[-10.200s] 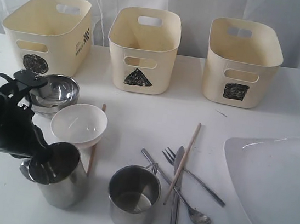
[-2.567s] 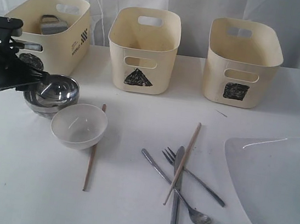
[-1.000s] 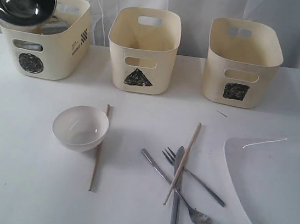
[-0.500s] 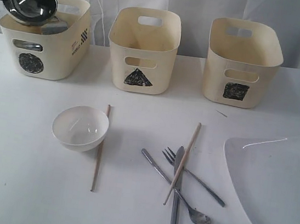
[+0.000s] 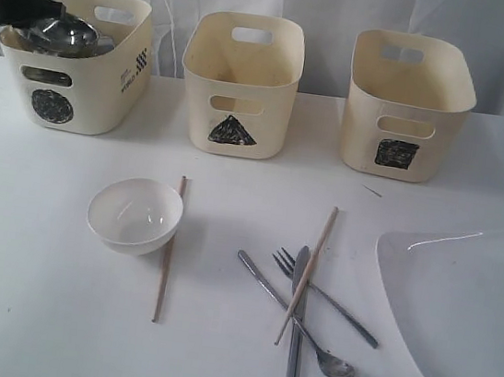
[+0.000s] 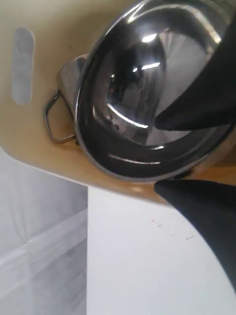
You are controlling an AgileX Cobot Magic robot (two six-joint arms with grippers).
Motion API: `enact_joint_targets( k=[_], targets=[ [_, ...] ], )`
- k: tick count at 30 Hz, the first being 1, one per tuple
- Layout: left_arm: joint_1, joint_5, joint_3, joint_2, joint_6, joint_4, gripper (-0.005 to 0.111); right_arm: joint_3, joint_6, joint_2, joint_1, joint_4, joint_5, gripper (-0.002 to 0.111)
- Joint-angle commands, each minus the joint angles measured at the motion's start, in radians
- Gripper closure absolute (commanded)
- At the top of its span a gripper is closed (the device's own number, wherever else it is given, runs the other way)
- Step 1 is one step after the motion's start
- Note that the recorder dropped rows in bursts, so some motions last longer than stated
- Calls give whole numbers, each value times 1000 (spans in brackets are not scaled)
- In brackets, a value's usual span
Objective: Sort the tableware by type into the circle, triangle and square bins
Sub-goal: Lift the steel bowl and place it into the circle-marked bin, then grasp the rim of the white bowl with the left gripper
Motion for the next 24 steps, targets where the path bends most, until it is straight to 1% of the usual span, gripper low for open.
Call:
enact_joint_targets(
  k=[1,6,8,11,15,21,24],
  targets=[
    [-25,117,6,-97,97,-53,67,5,0,-6,-3,6,-8,108],
    [-25,200,54,-214,243,-232,67,5,0,-6,-3,6,-8,108],
    [-33,230,92,-267,327,-310,67,5,0,-6,-3,6,-8,108],
    [-54,275,162,-341,405,-373,67,5,0,-6,-3,6,-8,108],
    [-95,275,296,-435,424,-391,67,5,0,-6,-3,6,-8,108],
    [-163,263,543,-549,450,-406,67,5,0,-6,-3,6,-8,108],
    [-200,224,645,-593,456,-413,67,5,0,-6,-3,6,-8,108]
  ],
)
